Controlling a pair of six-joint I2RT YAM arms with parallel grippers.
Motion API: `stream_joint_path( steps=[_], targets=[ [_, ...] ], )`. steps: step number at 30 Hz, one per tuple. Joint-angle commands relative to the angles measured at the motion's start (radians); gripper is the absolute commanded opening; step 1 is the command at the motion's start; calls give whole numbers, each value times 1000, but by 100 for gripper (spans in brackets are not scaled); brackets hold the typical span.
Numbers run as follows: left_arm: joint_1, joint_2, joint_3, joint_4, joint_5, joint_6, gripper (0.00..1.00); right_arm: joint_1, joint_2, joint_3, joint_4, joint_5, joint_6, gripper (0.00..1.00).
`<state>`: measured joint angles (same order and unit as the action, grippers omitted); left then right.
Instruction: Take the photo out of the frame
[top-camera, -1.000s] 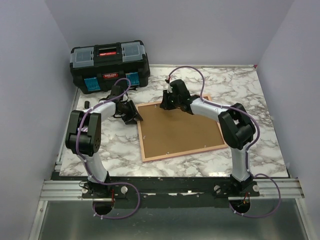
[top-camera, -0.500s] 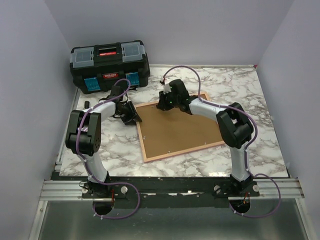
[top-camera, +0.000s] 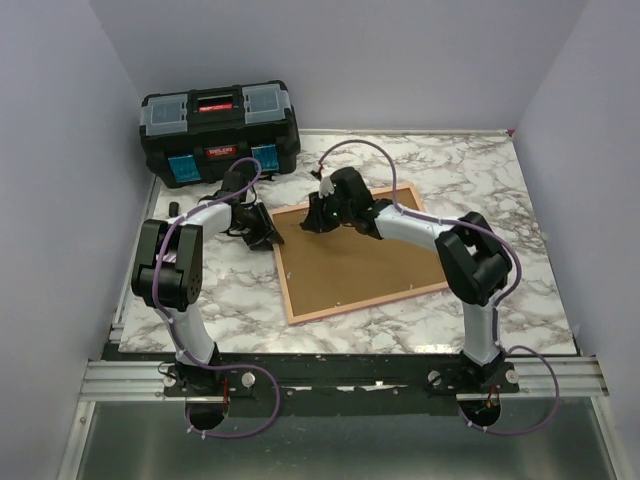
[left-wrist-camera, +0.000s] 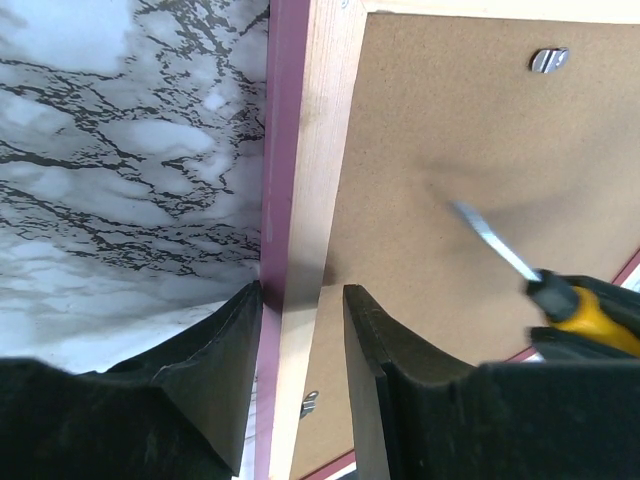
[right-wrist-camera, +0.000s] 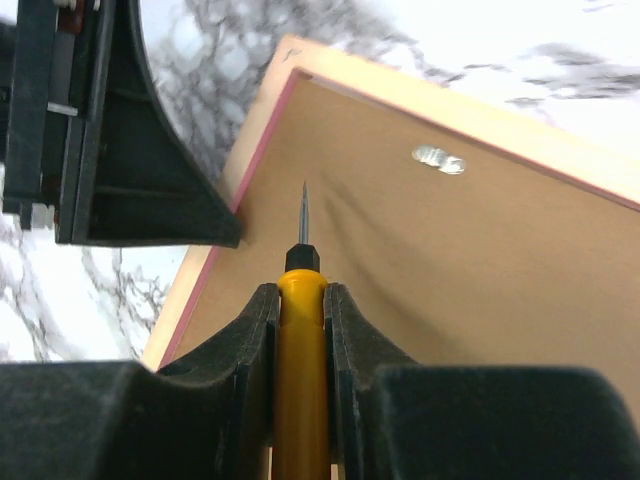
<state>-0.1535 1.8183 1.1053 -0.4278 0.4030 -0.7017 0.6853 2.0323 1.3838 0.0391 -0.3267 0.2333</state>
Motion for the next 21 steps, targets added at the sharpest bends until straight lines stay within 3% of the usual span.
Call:
stream_joint_path(
  steps=[1,11,21],
  targets=[
    [-11,-36,23,22,12,7,39,-6,-128,-24,-31,215,95,1],
    [-13,-69,24,5,-2,29,66,-7,-286,-189,-91,307,138,1],
    [-68,-57,43,-56,-87,80,71,-8,-492,-337,-115,308,205,1]
  ],
)
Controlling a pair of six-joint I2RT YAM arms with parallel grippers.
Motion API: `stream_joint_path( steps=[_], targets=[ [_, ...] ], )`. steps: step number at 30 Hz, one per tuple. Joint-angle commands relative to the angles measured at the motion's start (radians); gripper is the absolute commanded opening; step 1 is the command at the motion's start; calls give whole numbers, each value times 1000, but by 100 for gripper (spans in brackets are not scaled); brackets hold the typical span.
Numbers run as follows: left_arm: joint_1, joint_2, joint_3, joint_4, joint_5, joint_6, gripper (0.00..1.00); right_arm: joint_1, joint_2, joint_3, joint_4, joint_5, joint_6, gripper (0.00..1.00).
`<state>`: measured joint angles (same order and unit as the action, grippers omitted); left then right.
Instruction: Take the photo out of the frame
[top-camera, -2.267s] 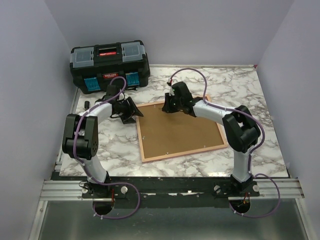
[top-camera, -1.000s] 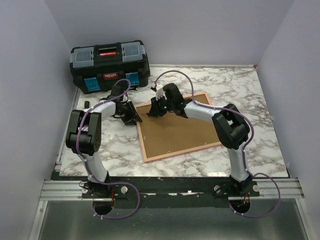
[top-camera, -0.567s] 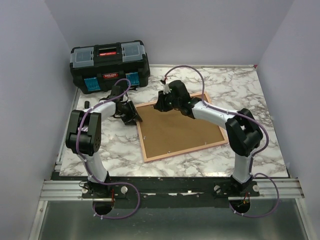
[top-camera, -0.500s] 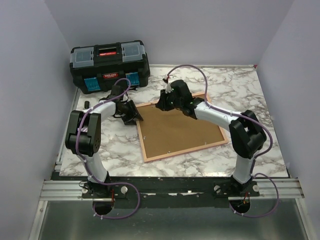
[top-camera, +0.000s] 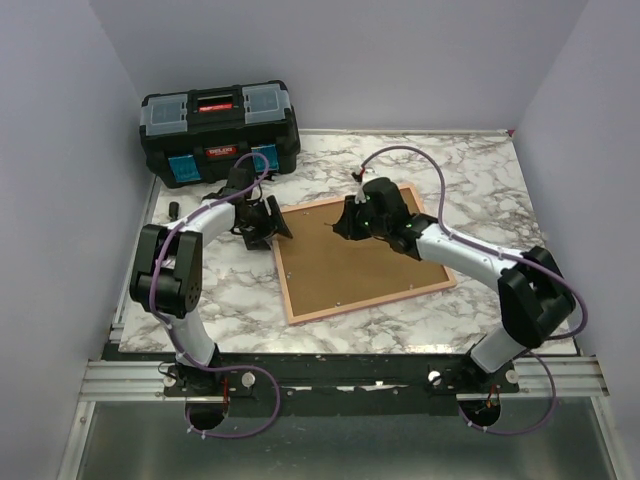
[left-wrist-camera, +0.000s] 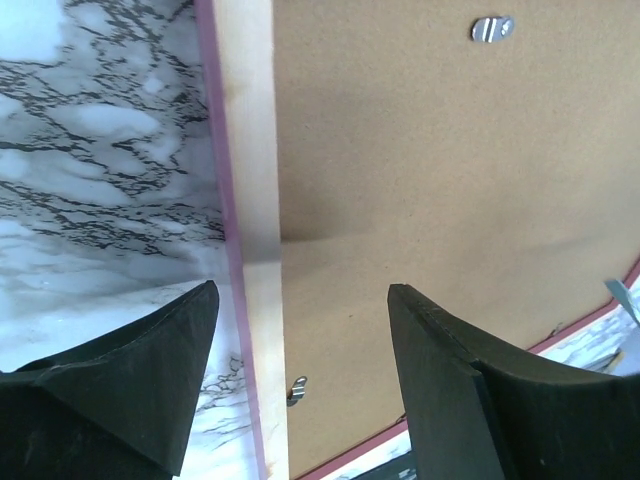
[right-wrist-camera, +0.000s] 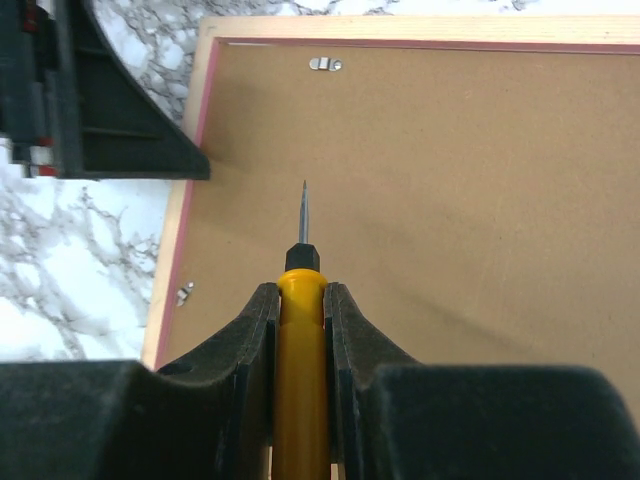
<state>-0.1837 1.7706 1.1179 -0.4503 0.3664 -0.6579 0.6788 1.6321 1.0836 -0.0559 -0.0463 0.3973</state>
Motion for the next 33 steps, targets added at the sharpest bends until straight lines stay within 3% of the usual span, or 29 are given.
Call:
stream_joint_path(
  steps=[1,9,16,20,27,33],
  targets=[
    [-42,-4,30,-36,-53,38,70,-1,-116,-51,-29,29,47,1],
    [-49,18,26,-50,-80,56,62,-1,-317,-173,-196,84,56,1],
    [-59,-21,-42,-39,-112,53,64,0,-420,-278,-296,10,62,1],
    [-63,-12,-54,-15,-116,50,49,19,-393,-305,-360,-63,84,1],
    [-71,24,-13,-20,-137,62,20,179,-366,-317,-412,-2,108,1],
    [-119,63,123,-106,-242,143,6,235,-280,-293,-414,-38,125,1]
  ],
)
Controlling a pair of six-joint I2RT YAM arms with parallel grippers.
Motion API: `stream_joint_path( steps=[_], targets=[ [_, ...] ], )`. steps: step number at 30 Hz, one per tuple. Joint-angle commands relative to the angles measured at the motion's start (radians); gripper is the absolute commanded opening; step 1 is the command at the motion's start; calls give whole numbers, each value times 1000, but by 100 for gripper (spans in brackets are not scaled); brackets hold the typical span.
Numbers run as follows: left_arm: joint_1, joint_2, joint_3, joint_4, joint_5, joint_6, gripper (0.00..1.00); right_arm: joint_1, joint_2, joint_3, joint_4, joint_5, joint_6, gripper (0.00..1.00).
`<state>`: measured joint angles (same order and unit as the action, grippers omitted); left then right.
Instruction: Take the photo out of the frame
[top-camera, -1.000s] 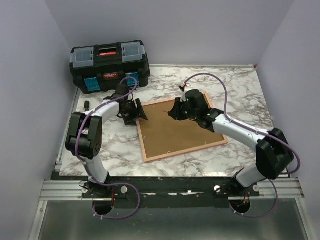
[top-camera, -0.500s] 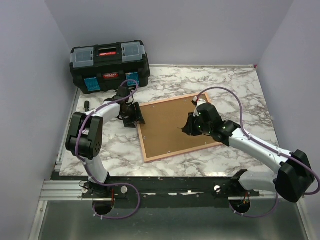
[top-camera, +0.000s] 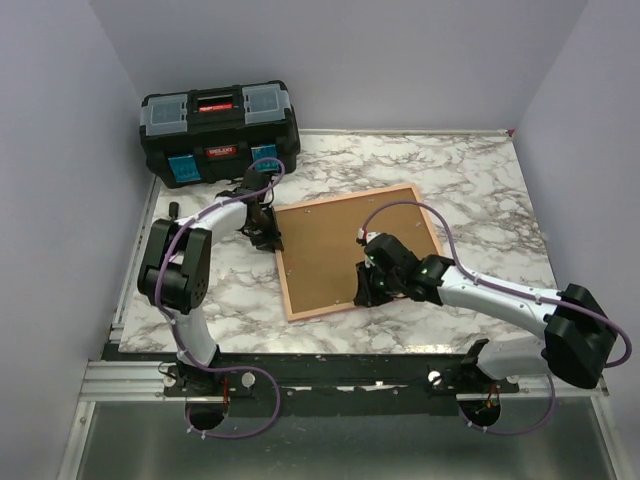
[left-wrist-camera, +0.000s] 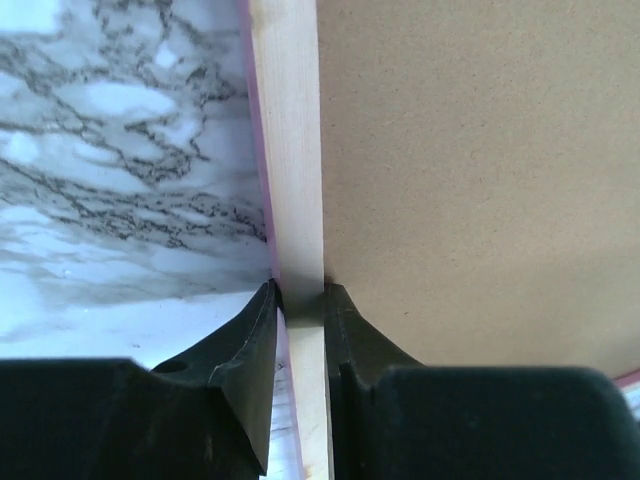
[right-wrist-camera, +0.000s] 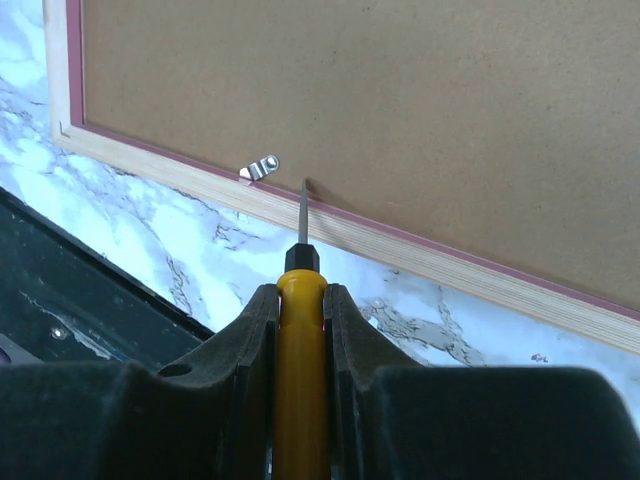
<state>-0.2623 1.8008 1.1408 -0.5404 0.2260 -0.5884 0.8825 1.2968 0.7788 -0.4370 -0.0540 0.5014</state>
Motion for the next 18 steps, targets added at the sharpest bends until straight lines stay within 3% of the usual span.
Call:
stream_joint_path(
  steps=[1,7,18],
  targets=[
    [-52,42,121,-27,-119,85,4,46,64,8,-19,-31,21,1],
    [-106,143,265,-77,-101,112,0,53,34,24,29,-19,72,1],
    [-186,327,591,-166,-138,206,0,38,-166,164,-99,468,177,1]
  ],
)
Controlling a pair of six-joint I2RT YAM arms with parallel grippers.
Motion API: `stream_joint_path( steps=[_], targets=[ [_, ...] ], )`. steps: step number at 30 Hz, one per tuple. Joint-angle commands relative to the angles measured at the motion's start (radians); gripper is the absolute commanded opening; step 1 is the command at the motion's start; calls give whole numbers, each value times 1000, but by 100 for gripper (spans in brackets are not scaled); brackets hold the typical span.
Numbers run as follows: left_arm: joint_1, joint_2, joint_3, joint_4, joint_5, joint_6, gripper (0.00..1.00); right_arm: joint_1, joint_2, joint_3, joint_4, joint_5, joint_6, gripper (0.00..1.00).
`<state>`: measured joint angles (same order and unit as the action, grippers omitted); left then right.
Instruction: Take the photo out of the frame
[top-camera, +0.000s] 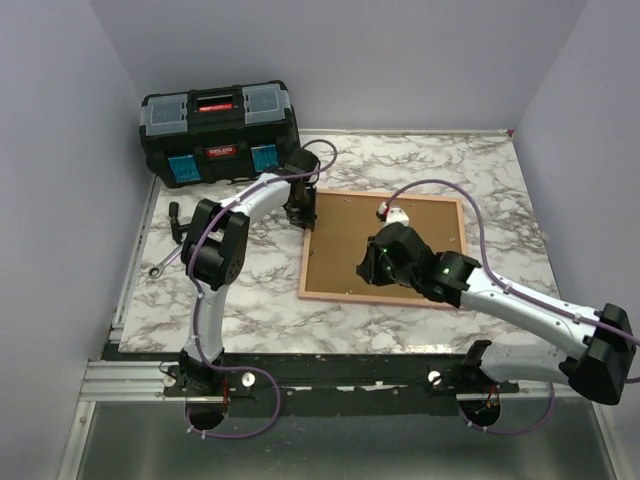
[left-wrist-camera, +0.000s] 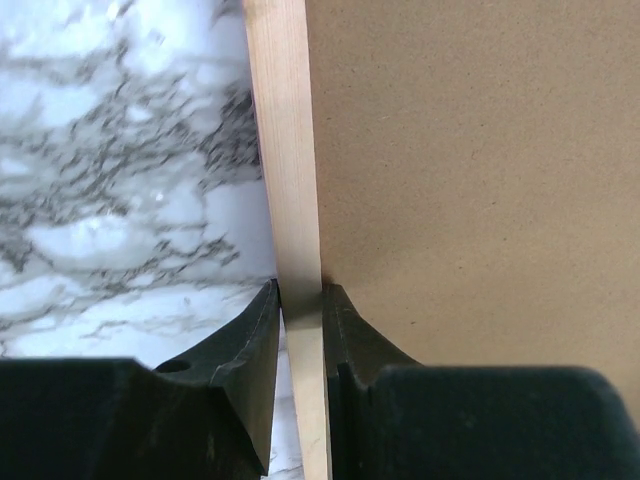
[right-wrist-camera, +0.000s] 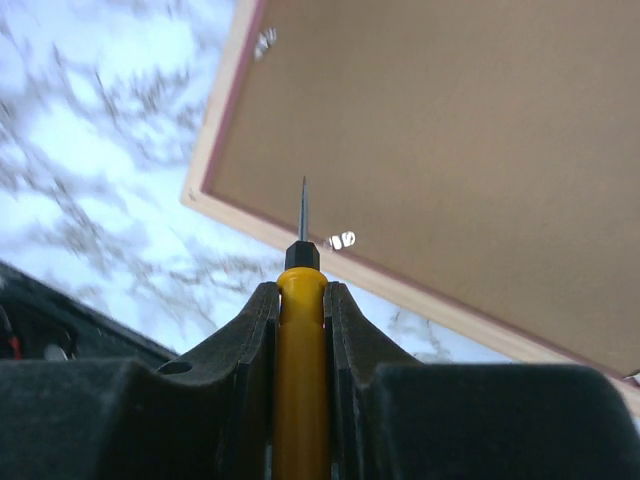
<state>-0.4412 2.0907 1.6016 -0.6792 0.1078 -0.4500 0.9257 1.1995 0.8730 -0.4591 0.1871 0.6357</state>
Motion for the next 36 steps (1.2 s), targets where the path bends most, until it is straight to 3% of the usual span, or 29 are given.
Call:
stream_joint_path(
  steps=[1,4,9,14,19,24,28,36],
  targets=[
    [-6,65,170,-37,-17,79,0,-7,-80,79,-91,271,39,1],
    [-6,142,306,-87,20,99,0,-14,-102,114,-146,340,47,1],
    [-8,141,344,-48,37,96,51,-21,-108,157,-189,358,46,1],
    [3,45,363,-121,34,71,76,-21,-154,158,-239,376,125,1],
    [2,-208,66,-13,81,-87,81,-22,-210,152,-283,434,149,1],
    [-3,-427,-300,191,144,-386,83,-24,-269,169,-316,447,156,1],
    [-51,-516,-531,371,169,-628,83,-24,-315,166,-335,450,149,1],
    [-237,-562,-632,369,6,-943,83,-24,-412,128,-358,458,105,1]
  ],
)
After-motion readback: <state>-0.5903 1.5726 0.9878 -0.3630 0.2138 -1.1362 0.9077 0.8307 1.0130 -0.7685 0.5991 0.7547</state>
